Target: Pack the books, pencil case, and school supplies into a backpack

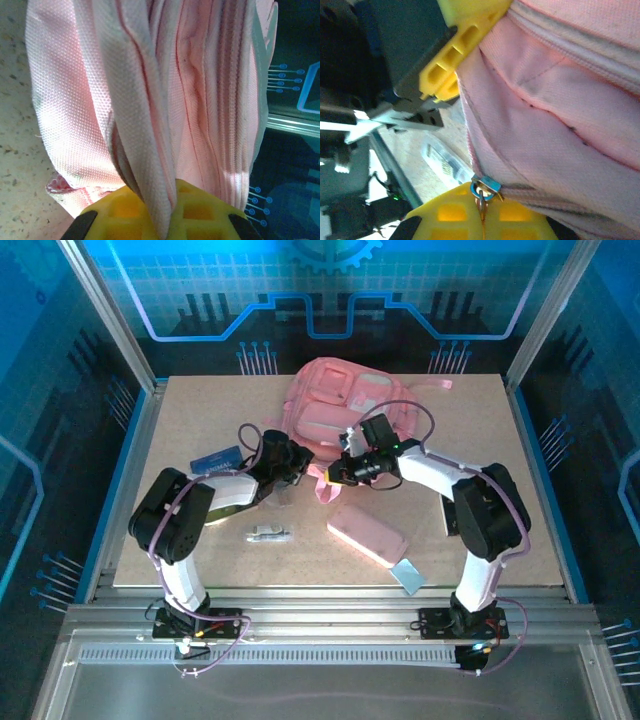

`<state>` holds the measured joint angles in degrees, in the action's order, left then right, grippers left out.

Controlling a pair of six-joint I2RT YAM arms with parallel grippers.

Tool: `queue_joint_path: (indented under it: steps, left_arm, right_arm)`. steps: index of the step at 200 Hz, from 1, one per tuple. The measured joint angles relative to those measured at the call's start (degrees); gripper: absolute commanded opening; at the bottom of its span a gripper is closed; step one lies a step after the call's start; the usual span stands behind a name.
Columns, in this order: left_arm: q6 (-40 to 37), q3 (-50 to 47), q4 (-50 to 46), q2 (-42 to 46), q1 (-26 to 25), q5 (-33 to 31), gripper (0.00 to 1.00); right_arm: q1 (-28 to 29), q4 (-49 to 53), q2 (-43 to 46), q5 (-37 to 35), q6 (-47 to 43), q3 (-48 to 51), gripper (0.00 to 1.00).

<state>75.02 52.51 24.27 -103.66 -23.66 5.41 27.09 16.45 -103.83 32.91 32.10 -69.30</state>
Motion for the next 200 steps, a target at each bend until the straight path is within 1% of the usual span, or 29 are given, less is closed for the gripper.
queue_joint_path:
  steps: [30,52,90,117,126,147,166,200]
  left_arm:
    - [-2.16,0.57,-0.57,0.68,-0.02,2.62,0.0]
    - [-4.94,1.2,-3.19,1.81,0.83,4.85,0.0]
    - [-9.38,4.48,-9.18,3.02,2.25,6.54,0.0]
    - [-11.65,5.77,-11.91,4.02,3.5,6.56,0.0]
    - [-12.39,6.12,-12.92,4.28,4.02,7.04,0.0]
    - [-14.03,7.08,-14.93,4.61,4.24,7.96,0.0]
    - [-15.45,8.0,-16.11,4.94,4.24,8.59,0.0]
    - [-16.7,8.22,-16.5,6.54,4.24,8.55,0.0]
  right_arm:
    - [-1.46,8.52,2.78,-5.57,-10.38,0.2,0.0]
    - [-3.26,12.52,4.96,-9.86,-15.23,1.92,0.0]
    - [-7.3,16.52,6.36,-16.24,-19.76,3.39,0.0]
    - [-11.02,20.11,5.7,-26.64,-21.18,2.91,0.0]
    - [-12.44,20.65,4.76,-29.0,-21.53,2.08,0.0]
    - [-16.15,22.29,1.07,-33.29,-22.14,-2.51,0.0]
    - [-18.51,24.37,-2.97,-36.54,-23.37,-9.05,0.0]
    - [-19.41,27.41,-11.65,-39.67,-26.32,-23.23,0.0]
